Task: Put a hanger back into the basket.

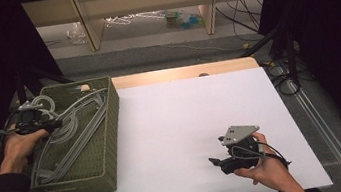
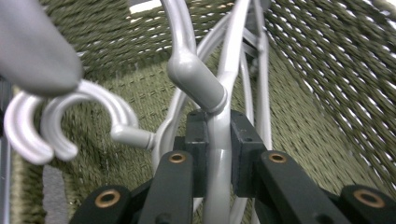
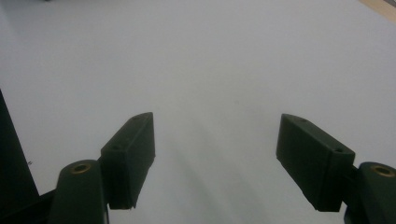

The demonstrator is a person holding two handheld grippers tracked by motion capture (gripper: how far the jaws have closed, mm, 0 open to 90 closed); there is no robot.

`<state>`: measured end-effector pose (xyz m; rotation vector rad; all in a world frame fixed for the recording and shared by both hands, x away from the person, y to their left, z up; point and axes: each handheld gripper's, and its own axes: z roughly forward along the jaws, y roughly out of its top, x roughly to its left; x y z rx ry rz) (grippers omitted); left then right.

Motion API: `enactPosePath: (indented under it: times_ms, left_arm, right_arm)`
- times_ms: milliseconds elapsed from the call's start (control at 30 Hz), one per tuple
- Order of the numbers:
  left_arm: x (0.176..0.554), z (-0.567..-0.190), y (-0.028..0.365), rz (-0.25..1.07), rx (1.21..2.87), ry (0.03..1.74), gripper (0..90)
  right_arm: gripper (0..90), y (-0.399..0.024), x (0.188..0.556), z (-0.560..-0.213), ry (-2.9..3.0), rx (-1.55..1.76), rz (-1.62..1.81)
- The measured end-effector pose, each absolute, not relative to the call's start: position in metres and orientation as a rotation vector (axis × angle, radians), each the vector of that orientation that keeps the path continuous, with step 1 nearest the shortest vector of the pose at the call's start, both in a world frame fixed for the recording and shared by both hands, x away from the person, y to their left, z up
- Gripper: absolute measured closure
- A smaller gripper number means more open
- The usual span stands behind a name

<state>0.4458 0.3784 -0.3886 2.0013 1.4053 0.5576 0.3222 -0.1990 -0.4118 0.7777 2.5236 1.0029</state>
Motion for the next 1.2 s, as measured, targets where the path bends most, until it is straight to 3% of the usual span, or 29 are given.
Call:
enactPosePath:
  times_ms: [167, 233, 600, 700, 833, 1033, 1200]
  left_arm:
    - [0.445, -0.398, 0.38, 0.581, 1.913, 1.441, 78.8]
    - [0.446, -0.398, 0.381, 0.588, 1.97, 1.465, 78.1]
    - [0.448, -0.414, 0.382, 0.654, 1.929, 1.588, 74.4]
    - [0.443, -0.411, 0.387, 0.653, 1.89, 1.651, 65.7]
    - [0.435, -0.402, 0.386, 0.665, 1.838, 1.617, 65.8]
    - [0.406, -0.372, 0.377, 0.665, 1.695, 1.515, 55.0]
    - [0.388, -0.361, 0.366, 0.673, 1.676, 1.442, 47.2]
  right_arm:
    - [28.9, -0.199, 0.323, -0.412, 2.524, 0.767, 0.999]
    - [28.8, -0.199, 0.323, -0.412, 2.529, 0.77, 0.996]
    - [28.8, -0.199, 0.323, -0.412, 2.524, 0.768, 1.005]
    - [28.8, -0.199, 0.323, -0.413, 2.525, 0.773, 1.006]
    - [28.8, -0.199, 0.323, -0.413, 2.528, 0.776, 1.006]
    - [28.8, -0.199, 0.323, -0.412, 2.524, 0.779, 1.01]
    - [28.6, -0.2, 0.323, -0.412, 2.512, 0.788, 1.022]
